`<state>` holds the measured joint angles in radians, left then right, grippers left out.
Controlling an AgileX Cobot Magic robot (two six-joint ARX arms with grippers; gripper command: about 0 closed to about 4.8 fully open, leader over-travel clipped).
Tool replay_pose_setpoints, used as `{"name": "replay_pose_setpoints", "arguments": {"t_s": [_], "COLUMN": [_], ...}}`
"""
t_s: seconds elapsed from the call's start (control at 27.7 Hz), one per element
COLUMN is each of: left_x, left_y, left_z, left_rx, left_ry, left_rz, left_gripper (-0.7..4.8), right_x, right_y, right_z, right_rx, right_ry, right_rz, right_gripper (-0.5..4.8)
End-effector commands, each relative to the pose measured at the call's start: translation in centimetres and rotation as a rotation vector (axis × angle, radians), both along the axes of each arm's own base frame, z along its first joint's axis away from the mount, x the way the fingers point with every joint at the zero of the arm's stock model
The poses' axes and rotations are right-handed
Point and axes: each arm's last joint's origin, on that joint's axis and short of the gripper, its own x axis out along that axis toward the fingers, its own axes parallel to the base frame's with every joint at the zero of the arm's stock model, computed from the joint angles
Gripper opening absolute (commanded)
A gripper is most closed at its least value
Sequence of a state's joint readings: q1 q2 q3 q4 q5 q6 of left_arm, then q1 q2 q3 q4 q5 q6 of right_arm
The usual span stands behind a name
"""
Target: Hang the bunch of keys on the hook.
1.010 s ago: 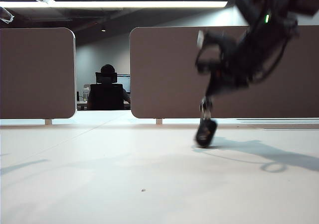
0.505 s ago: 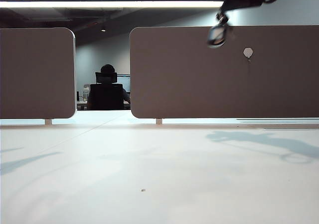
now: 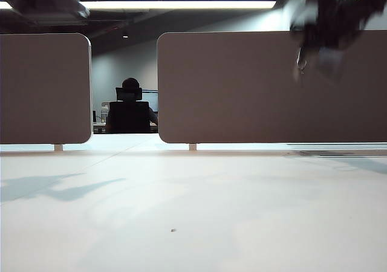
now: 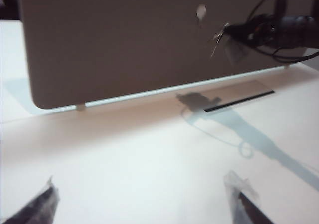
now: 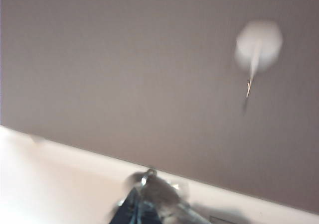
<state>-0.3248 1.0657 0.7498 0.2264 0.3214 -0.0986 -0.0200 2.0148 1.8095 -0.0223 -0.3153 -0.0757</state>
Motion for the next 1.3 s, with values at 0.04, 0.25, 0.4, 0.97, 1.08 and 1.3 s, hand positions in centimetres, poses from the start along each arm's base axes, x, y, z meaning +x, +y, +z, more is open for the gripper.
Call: {"name": "replay_pose_setpoints", "arguments": {"t_s": [0.04, 0.25, 0.4, 0.97, 1.08, 1.3], "left_x": [1.0, 1.8, 1.8, 1.7, 1.7, 1.7], "left_y": [-0.6, -0.8, -0.8, -0.9, -0.9, -0.9], "left_z": [0.1, 0.1, 0.1, 0.1, 0.1, 0.1], "left_rx": [-0.003, -0.005, -0.004, -0.008, -0.008, -0.008], "left_ry": [0.009, -0.003, -0.002, -0.003, -0.003, -0.003], "left_rz": [-0.005, 0.018, 0.022, -0.007, -0.007, -0.007], "left_gripper": [4.79, 4.79, 4.79, 4.79, 4.79, 4.79], "right_x": [-0.2, 1.0, 1.1, -0.7, -0.7, -0.7], "right_y": [-0.3, -1.6, -1.8, -1.4, -1.4, -1.4], "right_z": [3.9, 2.3, 1.8, 4.5, 4.4, 4.4], "right_rx": [-0.008, -0.005, -0.004, -0.001, 0.002, 0.002], "right_ry": [-0.185, -0.189, -0.154, -0.174, -0.166, -0.166], "right_rz": [0.012, -0.007, -0.009, 0.017, 0.036, 0.036], "right_gripper": [-0.02, -0.02, -0.02, -0.02, -0.02, -0.02]}}
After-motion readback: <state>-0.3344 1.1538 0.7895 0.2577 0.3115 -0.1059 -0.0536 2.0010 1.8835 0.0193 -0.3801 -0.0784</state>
